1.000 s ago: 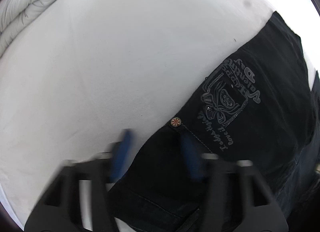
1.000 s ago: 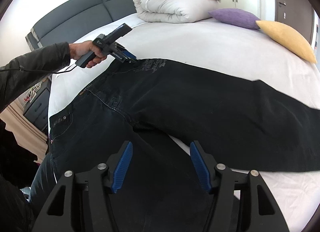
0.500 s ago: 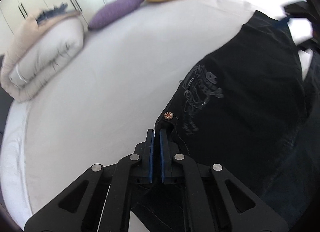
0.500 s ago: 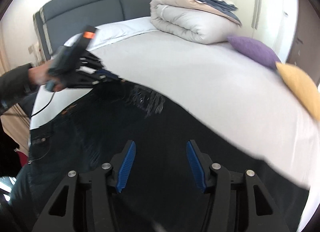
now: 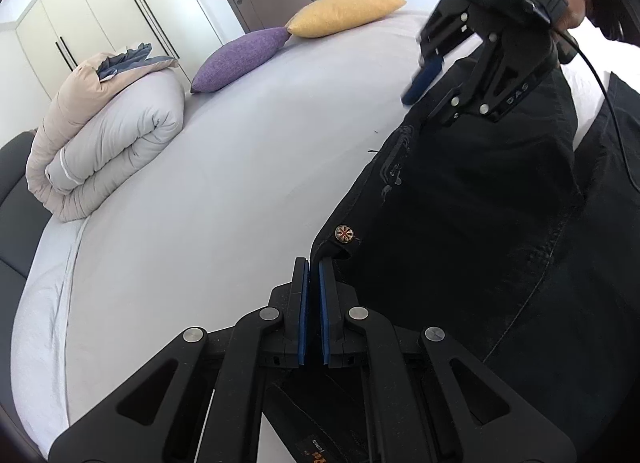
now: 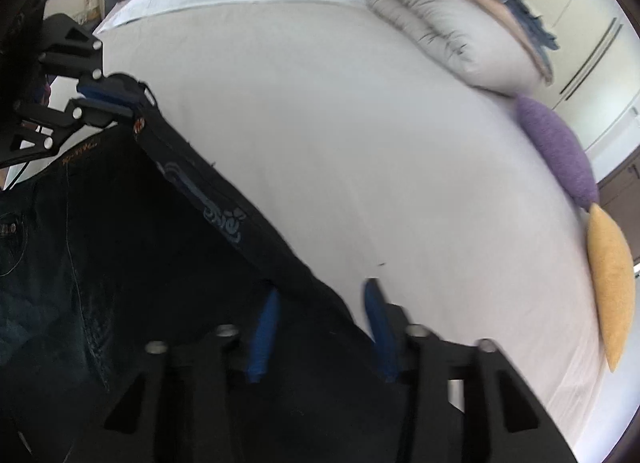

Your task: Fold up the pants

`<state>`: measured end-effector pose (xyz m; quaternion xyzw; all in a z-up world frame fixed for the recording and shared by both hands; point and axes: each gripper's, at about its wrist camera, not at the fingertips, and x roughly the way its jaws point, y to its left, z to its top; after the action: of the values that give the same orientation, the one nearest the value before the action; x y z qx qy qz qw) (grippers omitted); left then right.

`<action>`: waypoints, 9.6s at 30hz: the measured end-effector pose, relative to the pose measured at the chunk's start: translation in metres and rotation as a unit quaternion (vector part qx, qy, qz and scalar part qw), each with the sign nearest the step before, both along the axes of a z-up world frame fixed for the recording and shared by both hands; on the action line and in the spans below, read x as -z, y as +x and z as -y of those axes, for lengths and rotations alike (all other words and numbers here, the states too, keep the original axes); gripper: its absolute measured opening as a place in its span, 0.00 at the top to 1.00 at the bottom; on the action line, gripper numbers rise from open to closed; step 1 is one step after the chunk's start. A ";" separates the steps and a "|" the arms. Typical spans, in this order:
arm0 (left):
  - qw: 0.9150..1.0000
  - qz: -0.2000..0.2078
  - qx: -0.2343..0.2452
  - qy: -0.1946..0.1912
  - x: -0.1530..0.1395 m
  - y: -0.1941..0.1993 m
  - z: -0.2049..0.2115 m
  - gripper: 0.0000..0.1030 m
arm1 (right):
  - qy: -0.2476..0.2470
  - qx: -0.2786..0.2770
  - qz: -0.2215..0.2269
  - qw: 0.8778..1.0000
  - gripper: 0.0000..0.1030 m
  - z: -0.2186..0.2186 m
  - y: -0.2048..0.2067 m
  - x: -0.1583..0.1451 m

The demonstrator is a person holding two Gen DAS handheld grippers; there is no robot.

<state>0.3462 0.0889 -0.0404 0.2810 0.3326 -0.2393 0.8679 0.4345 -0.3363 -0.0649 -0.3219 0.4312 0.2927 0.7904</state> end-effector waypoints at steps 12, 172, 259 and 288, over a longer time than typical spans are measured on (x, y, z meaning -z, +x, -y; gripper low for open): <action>1.000 -0.001 -0.013 -0.024 -0.007 -0.040 -0.005 0.96 | 0.106 0.101 -0.044 0.988 0.94 -0.007 -0.022 -0.008; 0.951 -0.192 -0.144 -0.194 0.060 -0.261 0.034 0.78 | 0.571 0.689 0.018 0.445 0.62 0.410 -0.392 0.059; 0.964 -0.178 -0.113 -0.159 0.050 -0.281 0.027 0.78 | 0.574 0.491 -0.216 0.619 0.97 0.198 -0.356 0.090; 0.962 -0.184 -0.072 -0.191 0.041 -0.279 0.107 0.78 | 0.628 0.555 -0.122 0.532 0.71 0.319 -0.403 0.074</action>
<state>0.0670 -0.0180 -0.0813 0.0367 0.4541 -0.2823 0.8443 0.0314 -0.6554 -0.1384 0.5998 0.3206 0.0266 0.7326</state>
